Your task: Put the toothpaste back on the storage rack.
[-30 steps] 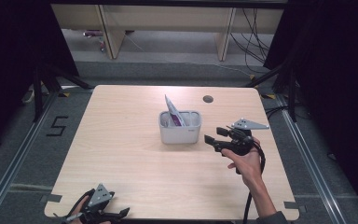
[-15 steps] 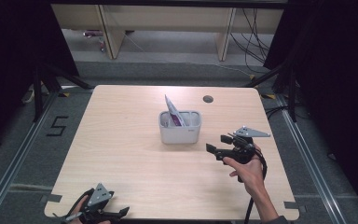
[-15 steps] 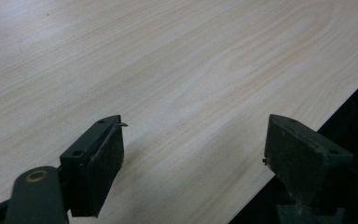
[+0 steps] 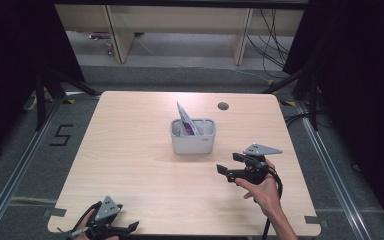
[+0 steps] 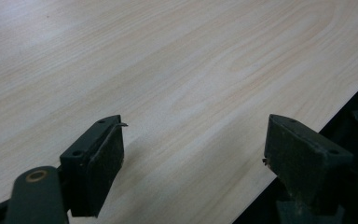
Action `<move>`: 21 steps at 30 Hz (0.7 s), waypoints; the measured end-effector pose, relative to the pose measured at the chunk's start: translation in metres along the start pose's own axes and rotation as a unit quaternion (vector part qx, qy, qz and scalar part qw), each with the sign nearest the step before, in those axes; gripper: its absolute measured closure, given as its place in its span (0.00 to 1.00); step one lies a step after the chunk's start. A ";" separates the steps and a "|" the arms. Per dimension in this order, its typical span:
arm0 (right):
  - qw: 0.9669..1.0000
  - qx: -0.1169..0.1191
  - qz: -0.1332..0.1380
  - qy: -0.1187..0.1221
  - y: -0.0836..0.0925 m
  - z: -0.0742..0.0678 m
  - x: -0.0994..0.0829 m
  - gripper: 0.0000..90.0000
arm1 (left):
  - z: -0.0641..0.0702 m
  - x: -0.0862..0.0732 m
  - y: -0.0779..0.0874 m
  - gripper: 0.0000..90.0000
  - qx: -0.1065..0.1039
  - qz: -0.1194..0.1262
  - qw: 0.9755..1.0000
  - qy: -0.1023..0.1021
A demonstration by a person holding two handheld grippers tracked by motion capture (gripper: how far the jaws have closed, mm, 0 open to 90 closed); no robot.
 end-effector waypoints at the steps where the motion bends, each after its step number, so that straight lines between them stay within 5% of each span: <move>1: 1.000 0.000 0.000 0.000 0.000 0.000 0.000 0.21 | 0.000 0.000 0.000 0.21 0.000 0.000 1.000 0.000; 21: 1.000 0.009 -0.026 -0.013 0.007 -0.011 -0.039 0.20 | -0.004 -0.005 0.002 0.22 0.007 0.004 1.000 0.008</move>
Point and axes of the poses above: each handheld gripper's, and its own axes: y roughly backward along the jaws, x roughly out of its top, z roughly to its right, the point moved 10 cm from there along -y, roughly forward along the jaws, and after that the axes turned 13 degrees about -z, right-handed, at the moved point
